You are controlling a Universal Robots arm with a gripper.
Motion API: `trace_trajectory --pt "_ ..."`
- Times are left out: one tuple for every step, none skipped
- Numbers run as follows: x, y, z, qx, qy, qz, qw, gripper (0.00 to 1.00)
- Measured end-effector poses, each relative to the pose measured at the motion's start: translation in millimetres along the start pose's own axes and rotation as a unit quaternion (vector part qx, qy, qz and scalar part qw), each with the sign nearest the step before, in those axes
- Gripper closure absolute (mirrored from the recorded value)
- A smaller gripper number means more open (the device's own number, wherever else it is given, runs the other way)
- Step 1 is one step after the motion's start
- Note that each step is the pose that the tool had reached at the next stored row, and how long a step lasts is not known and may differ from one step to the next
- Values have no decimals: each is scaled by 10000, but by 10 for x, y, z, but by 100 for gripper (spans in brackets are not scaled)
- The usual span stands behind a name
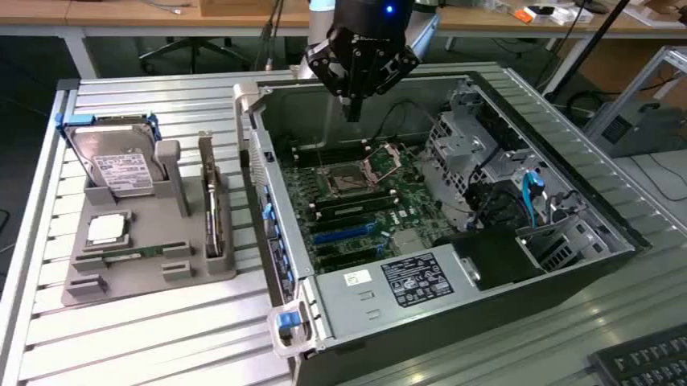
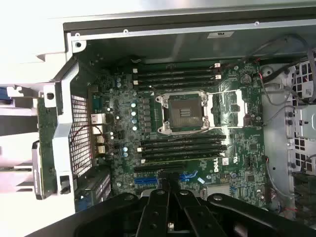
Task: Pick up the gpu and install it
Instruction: 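Reach for the gpu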
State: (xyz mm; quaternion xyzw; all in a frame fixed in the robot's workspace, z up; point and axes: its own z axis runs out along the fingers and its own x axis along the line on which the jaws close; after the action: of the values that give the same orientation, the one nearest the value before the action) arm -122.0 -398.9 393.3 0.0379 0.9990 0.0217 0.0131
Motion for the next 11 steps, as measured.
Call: trace_trajectory --pt "14 -1 -1 0 0 0 10000 89" --pt "28 -2 -1 0 0 0 10000 89" --pt "33 -2 -1 0 0 0 10000 89" --pt "40 -3 -1 0 0 0 10000 89" --pt "48 -3 -1 0 0 0 10000 89" --pt "57 -4 -2 0 0 0 10000 89" --pt "63 -5 -2 0 0 0 10000 89" --pt "67 -5 -2 0 0 0 10000 89" --pt "71 -5 -2 0 0 0 10000 89" --pt "75 -6 -2 0 0 0 10000 89" --pt "79 -6 -2 0 0 0 10000 89"
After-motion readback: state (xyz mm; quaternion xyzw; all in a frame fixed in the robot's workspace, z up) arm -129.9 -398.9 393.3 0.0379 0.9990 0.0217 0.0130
